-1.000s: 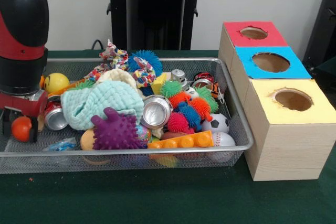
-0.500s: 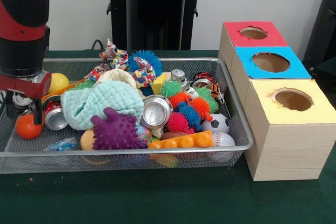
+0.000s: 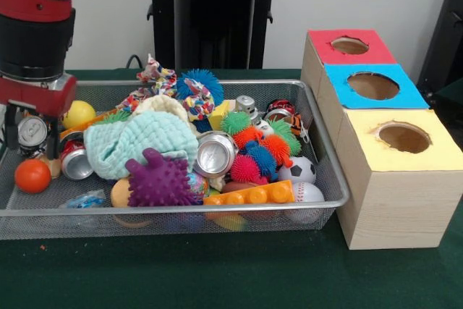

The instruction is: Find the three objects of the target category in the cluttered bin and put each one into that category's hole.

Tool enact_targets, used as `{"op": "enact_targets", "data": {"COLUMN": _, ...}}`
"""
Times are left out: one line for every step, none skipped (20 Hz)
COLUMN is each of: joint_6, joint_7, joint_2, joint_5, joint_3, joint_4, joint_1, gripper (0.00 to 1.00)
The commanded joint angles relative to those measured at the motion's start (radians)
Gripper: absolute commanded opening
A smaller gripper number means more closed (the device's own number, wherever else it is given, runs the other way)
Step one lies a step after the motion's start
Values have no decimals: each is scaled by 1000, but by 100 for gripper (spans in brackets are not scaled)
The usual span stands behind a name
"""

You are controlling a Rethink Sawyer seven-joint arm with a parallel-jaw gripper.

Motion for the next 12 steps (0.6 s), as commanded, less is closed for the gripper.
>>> {"op": "enact_targets", "data": {"joint_6": -29, "joint_7": 36, "joint_2": -34, "joint_5": 2, "joint_3": 82, "joint_4": 29, "joint_1": 43, "gripper": 100}}
{"op": "enact_targets", "data": {"joint_6": -32, "joint_7": 46, "joint_2": -40, "joint_5": -7, "joint_3": 68, "joint_4": 16, "joint_1": 64, "gripper": 100}}
{"op": "enact_targets", "data": {"joint_6": -15, "joint_7": 60, "joint_2": -43, "joint_5": -5, "joint_3": 55, "joint_4": 3, "joint_1": 85, "gripper": 100}}
{"op": "enact_targets", "data": {"joint_6": -2, "joint_7": 76, "joint_2": -46, "joint_5": -6, "joint_3": 39, "joint_4": -14, "joint_1": 108, "gripper": 100}}
{"op": "enact_targets", "data": {"joint_6": 19, "joint_7": 90, "joint_2": -45, "joint_5": -7, "joint_3": 23, "joint_4": -33, "joint_1": 132, "gripper": 100}}
{"op": "enact_targets", "data": {"joint_6": 40, "joint_7": 100, "joint_2": -39, "joint_5": -6, "joint_3": 12, "joint_4": -55, "joint_1": 150, "gripper": 100}}
{"op": "enact_targets", "data": {"joint_6": 56, "joint_7": 110, "joint_2": -35, "joint_5": -4, "joint_3": 2, "joint_4": -73, "joint_1": 167, "gripper": 100}}
{"op": "enact_targets", "data": {"joint_6": 79, "joint_7": 117, "joint_2": -24, "joint_5": 3, "joint_3": -5, "joint_4": -100, "joint_1": 183, "gripper": 100}}
{"op": "enact_targets", "data": {"joint_6": 102, "joint_7": 125, "joint_2": -16, "joint_5": 6, "joint_3": -16, "joint_4": -124, "joint_1": 201, "gripper": 100}}
{"op": "enact_targets", "data": {"joint_6": 125, "joint_7": 133, "joint_2": -7, "joint_5": 10, "joint_3": -26, "joint_4": -147, "joint_1": 219, "gripper": 100}}
{"op": "enact_targets", "data": {"joint_6": 135, "joint_7": 147, "joint_2": -1, "joint_5": 11, "joint_3": -41, "joint_4": -165, "joint_1": 237, "gripper": 100}}
{"op": "enact_targets", "data": {"joint_6": 147, "joint_7": 153, "joint_2": 12, "joint_5": 13, "joint_3": -50, "joint_4": -188, "joint_1": 251, "gripper": 100}}
